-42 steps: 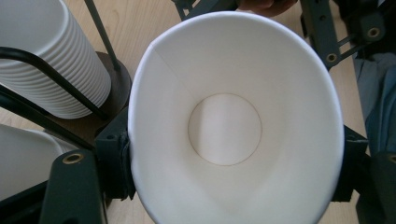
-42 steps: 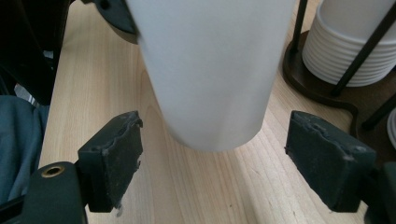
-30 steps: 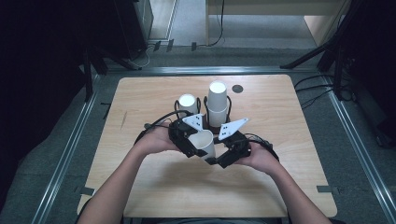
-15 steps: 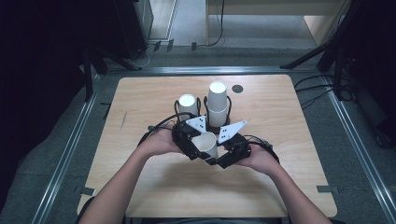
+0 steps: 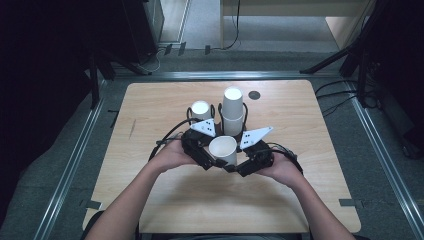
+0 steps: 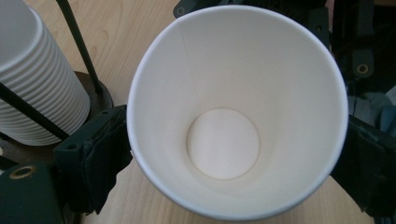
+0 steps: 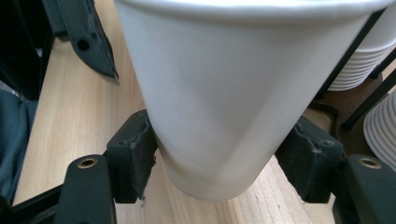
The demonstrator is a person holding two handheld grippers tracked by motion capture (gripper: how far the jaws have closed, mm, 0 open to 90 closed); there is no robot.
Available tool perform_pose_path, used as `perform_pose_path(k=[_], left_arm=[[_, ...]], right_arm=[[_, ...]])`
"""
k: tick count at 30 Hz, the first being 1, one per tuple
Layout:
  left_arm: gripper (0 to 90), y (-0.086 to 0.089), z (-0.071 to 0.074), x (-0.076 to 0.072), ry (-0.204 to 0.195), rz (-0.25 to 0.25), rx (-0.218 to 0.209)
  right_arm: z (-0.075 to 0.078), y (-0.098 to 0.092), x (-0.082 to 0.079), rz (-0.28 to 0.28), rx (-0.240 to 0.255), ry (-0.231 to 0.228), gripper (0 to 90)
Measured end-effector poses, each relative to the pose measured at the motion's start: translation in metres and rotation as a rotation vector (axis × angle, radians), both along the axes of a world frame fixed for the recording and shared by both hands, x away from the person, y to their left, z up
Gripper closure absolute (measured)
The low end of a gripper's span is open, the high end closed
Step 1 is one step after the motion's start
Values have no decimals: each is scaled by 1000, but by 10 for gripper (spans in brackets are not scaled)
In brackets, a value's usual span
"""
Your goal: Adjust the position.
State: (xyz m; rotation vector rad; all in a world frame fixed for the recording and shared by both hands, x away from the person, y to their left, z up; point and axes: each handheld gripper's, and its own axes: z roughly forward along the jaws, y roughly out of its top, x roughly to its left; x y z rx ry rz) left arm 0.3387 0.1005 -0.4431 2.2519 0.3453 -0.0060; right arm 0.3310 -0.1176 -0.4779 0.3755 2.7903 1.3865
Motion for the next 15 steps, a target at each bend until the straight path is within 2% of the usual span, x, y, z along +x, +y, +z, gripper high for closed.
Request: perform_pose_path(k=[2,4,8,13,15], left_arm=[[70,-2,0,-2,12,7,-39],[71,-4,0,-4,5,15,-49],[70,-6,-2,-3,18,20,-73],[72,-8,-1,-5,7,30,-107],[81,-7,-1,-4,20,34,-124]], right_arm=[[1,0,0,-2,-2,-4,326],[3,-1,0,-2,16,-4,326],[4,-2,1,-2,58,27,326],[5,-1,-1,9,61,15,326],[6,0,-1,9,64,17,326]])
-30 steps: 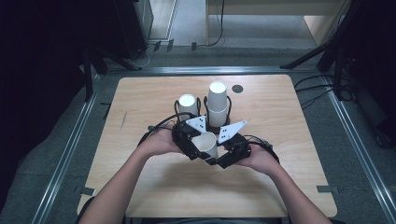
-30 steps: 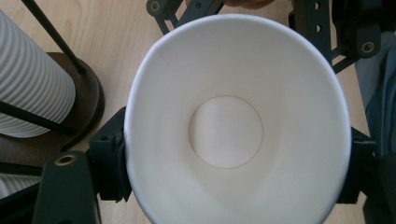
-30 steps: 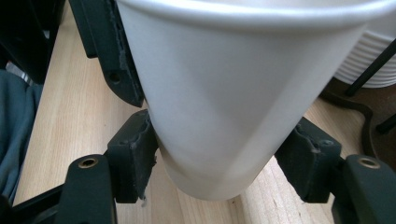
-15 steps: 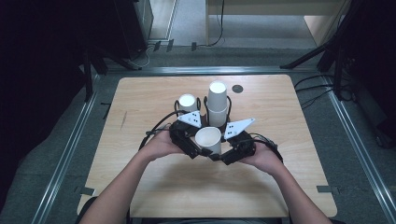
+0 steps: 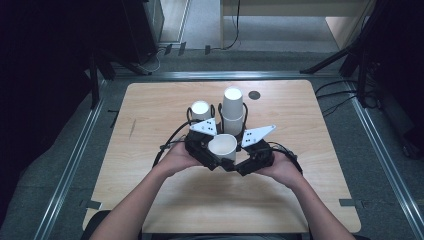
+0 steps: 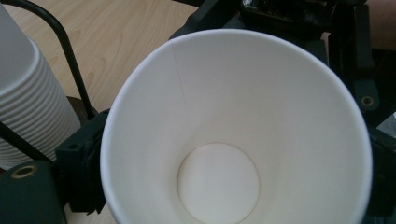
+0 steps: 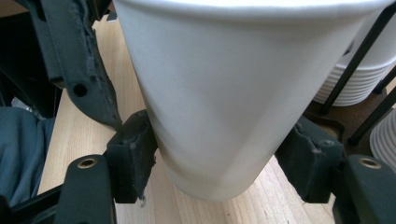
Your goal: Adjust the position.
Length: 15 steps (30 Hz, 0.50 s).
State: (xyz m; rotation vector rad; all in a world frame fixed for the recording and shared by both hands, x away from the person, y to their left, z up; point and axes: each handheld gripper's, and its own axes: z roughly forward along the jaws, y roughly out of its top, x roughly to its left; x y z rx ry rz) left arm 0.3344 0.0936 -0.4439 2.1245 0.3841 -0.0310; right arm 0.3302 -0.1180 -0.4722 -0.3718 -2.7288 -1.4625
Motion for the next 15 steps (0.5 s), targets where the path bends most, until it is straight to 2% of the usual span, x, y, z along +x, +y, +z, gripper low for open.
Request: perform_pose_path(k=[2,4,6,9,12,15], left_arm=[[102,2,1,0,0,3,-10],[189,4,2,-1,-17,16,-22],[217,3,3,-2,-35,23,-11],[239,3,2,-2,-22,28,6],[249,1,2,-3,-41,23,41],[257,1,3,-1,-40,27,54]], right_arm=[[0,1,0,-2,-5,3,326],[0,1,-1,-5,-7,-1,327],[1,0,-1,-5,0,2,328],[0,0,0,-3,-6,4,328],[-2,2,1,-3,-18,9,319],[-3,4,-2,-23,-33,6,263]])
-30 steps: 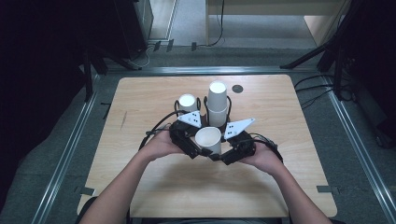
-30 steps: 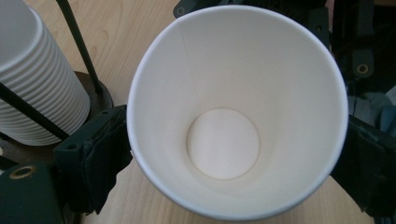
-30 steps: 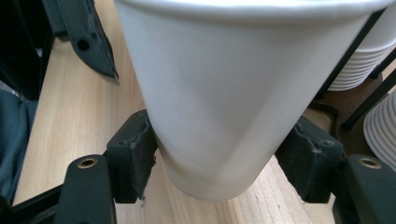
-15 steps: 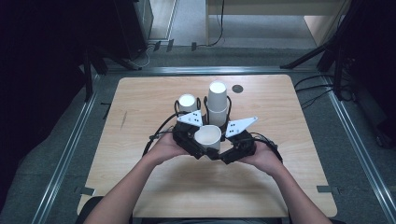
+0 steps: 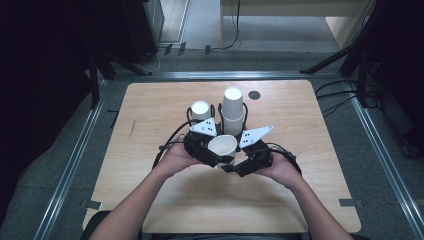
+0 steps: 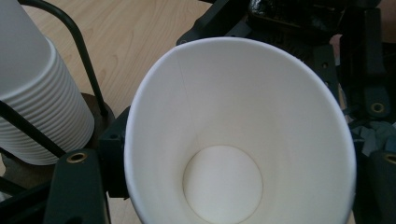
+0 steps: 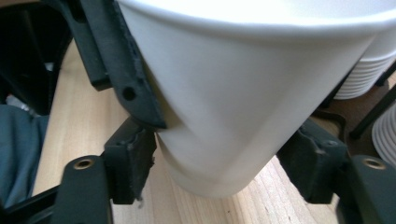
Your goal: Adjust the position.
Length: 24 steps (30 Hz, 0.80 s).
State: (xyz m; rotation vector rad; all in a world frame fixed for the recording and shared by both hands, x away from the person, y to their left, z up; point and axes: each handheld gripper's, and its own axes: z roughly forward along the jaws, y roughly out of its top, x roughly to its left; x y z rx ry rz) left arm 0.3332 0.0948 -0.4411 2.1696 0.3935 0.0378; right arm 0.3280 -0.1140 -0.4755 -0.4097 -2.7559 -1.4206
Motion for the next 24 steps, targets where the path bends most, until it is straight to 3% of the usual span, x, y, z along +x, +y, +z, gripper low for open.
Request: perform_pose_path(k=[10,24], left_arm=[[257,14,4,4,-10,33,18],[257,22,1,4,-14,43,75]], right_arm=[[4,-13,-1,-34,-51,22,215],[4,-25,4,-105,-90,-4,213]])
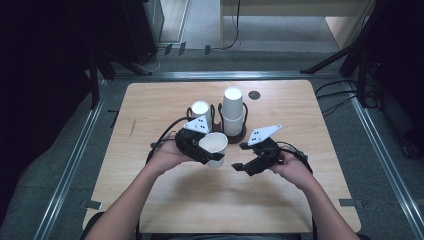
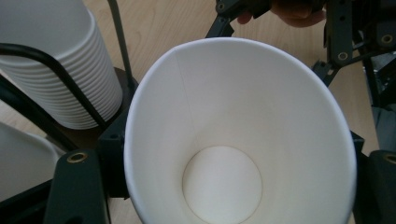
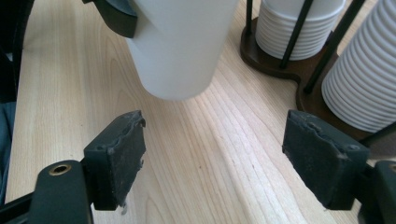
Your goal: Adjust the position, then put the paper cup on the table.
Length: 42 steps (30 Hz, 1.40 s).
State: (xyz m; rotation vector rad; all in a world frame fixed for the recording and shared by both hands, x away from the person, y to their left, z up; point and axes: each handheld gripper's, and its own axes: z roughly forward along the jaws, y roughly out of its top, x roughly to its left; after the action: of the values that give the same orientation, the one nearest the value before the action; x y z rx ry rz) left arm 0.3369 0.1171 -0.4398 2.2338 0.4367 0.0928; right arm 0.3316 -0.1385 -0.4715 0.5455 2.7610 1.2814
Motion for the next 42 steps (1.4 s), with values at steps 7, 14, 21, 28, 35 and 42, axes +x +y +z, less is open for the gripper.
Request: perform_pose_path(k=[7,14,21,28,35,42], left_arm=[[258,4,-2,-1,21,-17,7],[258,13,-3,-2,23,-20,36],[257,26,-2,-1,18,12,36],[257,41,-1,1,25,35,29],[257,54,-3,3,21,77,48],[257,68,-3,4,21,107,50]], right_arm=[[3,-7,6,-30,7,-5,213],[7,-17,11,-48,10,-4,213],[9,-20,15,-71,18,-7,213],[8,-23,18,-94,29,4,212],[5,-22,20,-100,0,-1,212],[5,-15,18,-75,-11,-13,213]])
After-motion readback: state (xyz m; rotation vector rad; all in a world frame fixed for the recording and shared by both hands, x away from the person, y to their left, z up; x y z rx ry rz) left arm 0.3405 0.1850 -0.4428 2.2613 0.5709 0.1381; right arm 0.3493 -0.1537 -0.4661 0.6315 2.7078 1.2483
